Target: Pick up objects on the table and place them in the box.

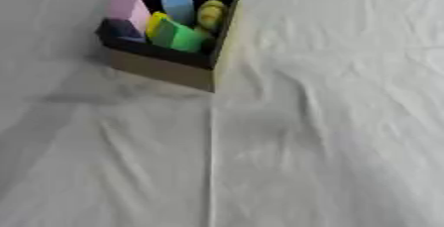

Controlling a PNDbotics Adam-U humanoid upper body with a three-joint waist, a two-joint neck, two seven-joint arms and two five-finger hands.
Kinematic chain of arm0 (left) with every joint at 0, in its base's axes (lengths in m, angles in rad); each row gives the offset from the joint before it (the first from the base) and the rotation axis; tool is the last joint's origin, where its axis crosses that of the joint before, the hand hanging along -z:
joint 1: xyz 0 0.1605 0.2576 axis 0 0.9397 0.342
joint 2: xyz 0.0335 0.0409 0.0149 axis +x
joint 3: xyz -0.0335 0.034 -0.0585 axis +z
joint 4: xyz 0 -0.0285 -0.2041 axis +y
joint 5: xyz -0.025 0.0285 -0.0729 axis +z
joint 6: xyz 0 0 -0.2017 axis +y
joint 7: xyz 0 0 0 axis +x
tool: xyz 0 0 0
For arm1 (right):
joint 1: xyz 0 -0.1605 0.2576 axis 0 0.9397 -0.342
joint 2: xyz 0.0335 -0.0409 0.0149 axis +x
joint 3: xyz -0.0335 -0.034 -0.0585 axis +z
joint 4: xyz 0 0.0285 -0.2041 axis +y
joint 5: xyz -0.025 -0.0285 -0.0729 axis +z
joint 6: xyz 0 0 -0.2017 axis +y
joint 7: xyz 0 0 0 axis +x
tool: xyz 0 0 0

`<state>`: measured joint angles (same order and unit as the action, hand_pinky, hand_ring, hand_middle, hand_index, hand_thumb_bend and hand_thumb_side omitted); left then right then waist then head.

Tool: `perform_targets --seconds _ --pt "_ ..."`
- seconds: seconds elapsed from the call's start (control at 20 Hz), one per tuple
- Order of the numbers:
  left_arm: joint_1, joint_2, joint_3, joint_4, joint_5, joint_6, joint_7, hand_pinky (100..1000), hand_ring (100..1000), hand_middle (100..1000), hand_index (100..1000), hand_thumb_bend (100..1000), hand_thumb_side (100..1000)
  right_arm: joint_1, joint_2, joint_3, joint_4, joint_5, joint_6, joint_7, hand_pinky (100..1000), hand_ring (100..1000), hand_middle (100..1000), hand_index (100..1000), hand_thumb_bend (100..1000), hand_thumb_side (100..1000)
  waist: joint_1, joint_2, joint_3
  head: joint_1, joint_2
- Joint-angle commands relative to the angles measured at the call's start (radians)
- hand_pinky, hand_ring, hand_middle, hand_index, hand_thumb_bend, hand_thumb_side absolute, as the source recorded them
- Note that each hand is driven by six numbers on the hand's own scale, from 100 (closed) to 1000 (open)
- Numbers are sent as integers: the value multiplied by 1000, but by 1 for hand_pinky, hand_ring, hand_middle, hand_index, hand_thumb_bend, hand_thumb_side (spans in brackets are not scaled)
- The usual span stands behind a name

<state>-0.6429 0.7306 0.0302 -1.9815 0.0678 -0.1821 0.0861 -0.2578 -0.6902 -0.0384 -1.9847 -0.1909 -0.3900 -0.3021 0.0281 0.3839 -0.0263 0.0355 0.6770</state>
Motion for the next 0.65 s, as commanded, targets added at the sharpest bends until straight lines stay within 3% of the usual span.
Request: perform_targets --seconds 0.05,0.3,0.65 --pt "71 40 57 -18 103 -111 122 690 627 623 743 320 266 -6 -29 -21 -15 -2 -13 -5 859 831 652 738 100 625 -24 -43 4 -9 0" --pt "245 -39 88 -19 141 -246 180 698 635 631 759 327 330 -22 -22 -28 -15 -10 -27 -11 856 833 657 738 100 616 -40 -54 11 -12 -1" --pt "358 -180 106 -19 132 -326 109 705 648 648 785 378 354 -39 25 -30 -15 0 -28 -10 853 842 664 735 100 612 -53 -69 5 -9 -1"
